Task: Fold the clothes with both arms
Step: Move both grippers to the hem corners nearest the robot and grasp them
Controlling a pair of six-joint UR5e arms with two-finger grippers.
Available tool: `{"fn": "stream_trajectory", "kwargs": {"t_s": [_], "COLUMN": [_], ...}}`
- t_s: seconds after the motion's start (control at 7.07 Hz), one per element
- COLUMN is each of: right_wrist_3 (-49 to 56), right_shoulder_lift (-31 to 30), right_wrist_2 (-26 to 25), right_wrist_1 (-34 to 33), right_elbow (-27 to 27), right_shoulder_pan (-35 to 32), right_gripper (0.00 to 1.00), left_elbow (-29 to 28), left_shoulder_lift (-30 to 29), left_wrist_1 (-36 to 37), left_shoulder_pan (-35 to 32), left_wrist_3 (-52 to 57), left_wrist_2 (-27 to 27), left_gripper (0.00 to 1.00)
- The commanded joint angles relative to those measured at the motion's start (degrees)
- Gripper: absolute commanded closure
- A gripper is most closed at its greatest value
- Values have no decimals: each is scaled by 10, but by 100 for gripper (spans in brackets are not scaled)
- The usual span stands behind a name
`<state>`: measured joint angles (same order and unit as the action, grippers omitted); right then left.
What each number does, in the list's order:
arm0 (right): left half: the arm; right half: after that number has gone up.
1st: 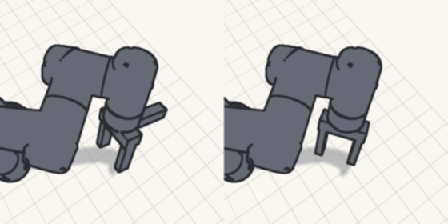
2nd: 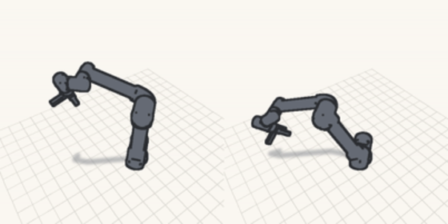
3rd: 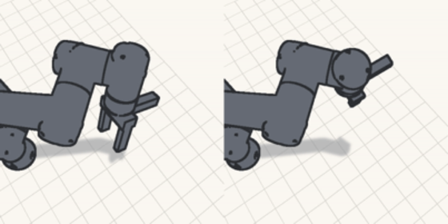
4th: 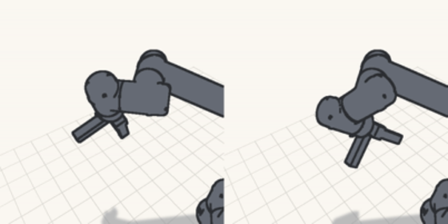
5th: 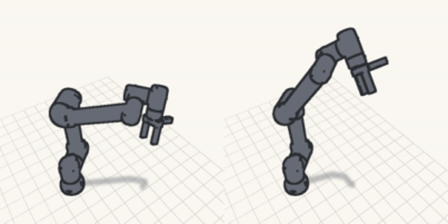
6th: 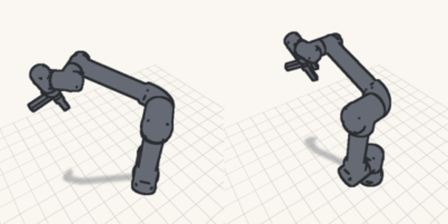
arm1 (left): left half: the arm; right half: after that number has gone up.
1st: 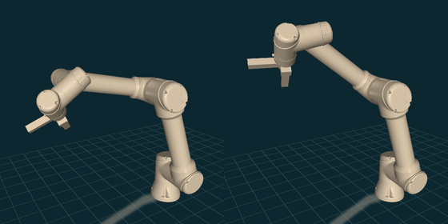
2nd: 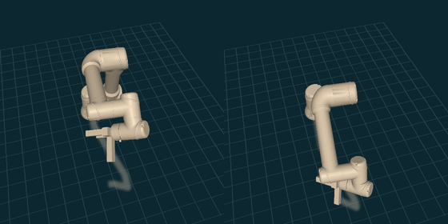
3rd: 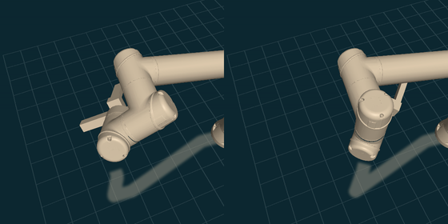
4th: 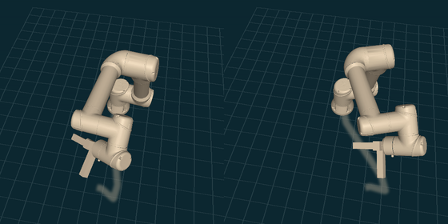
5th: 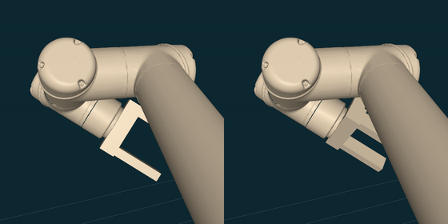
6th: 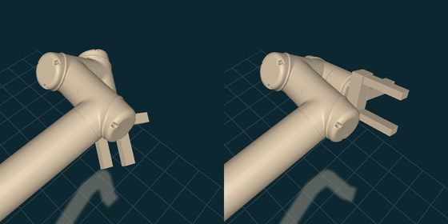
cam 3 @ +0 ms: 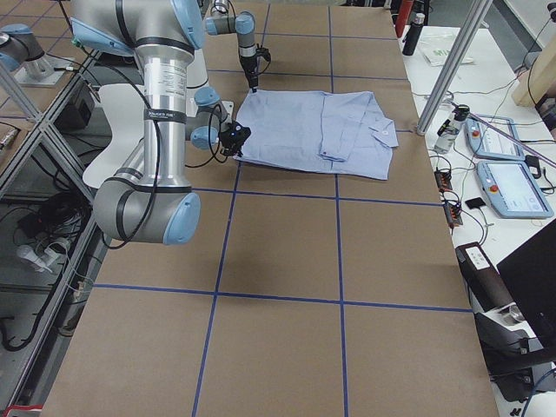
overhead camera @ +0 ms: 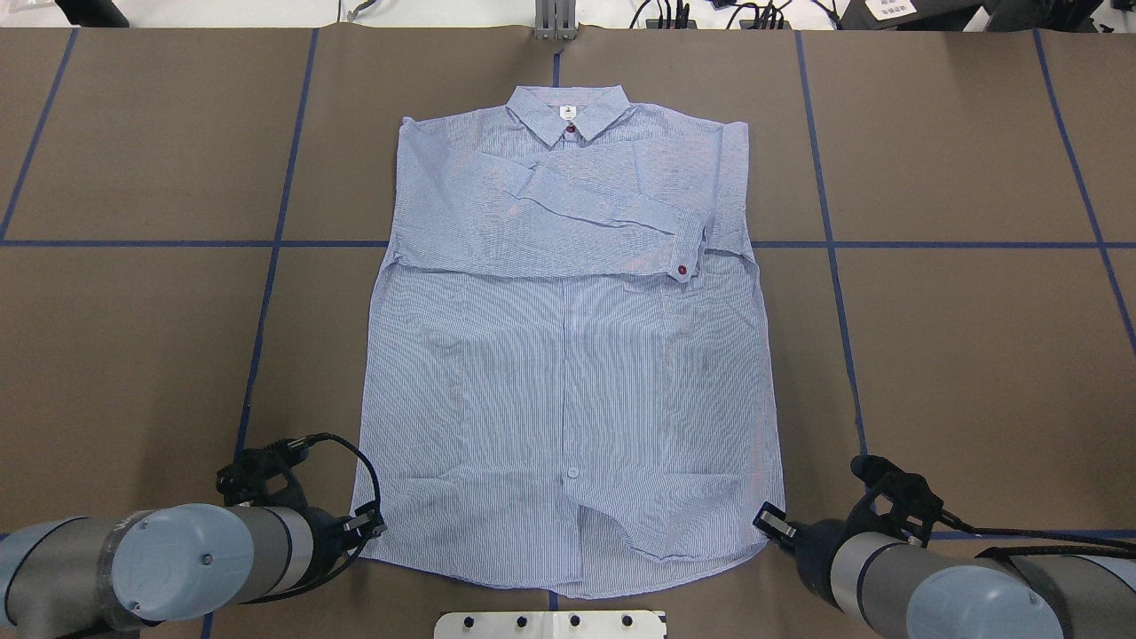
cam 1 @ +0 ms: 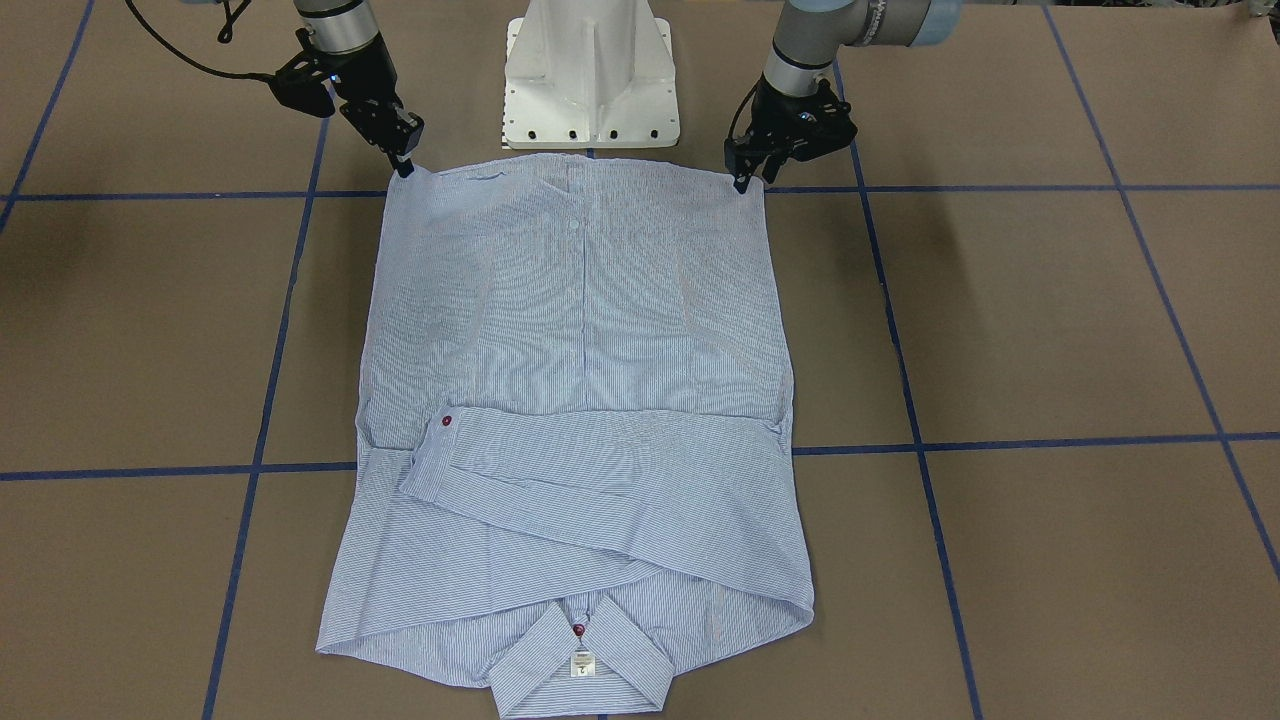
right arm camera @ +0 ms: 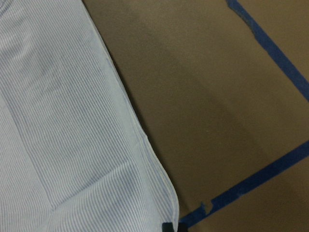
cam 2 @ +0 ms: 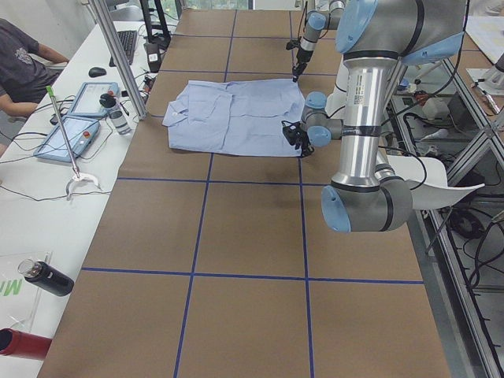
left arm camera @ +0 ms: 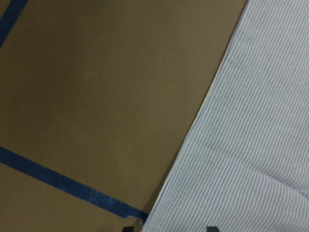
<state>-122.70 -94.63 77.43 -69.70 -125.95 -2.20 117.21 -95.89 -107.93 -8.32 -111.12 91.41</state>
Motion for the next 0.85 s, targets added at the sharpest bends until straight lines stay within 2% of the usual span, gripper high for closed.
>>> {"fn": "stream_trajectory", "kwargs": {"t_s": [0.0,0.14,0.28,0.42,0.71], "right_wrist_3": [0,-1,0,-1,-1], "right_shoulder_lift": [1,1,1,0,1], "right_wrist_2": [0,0,0,0,0], "right_wrist_1": [0,0,0,0,0], "right_elbow": [0,0,-1,-4,-11], "right_shoulder_pan": [0,-1,-1,-1,0], "right_gripper": [100,100,100,100,100], "left_elbow": [-2,-1,-1,-1,9], "left_shoulder_lift": [0,1,1,2,2], "left_wrist_1": [0,0,0,0,0], "left_shoulder_pan": [1,1,1,1,-2], "left_wrist_3": [-7,-7,-9,-9,-7], "left_wrist_2": [0,0,0,0,3], "left_gripper": [65,69,88,100,100]}}
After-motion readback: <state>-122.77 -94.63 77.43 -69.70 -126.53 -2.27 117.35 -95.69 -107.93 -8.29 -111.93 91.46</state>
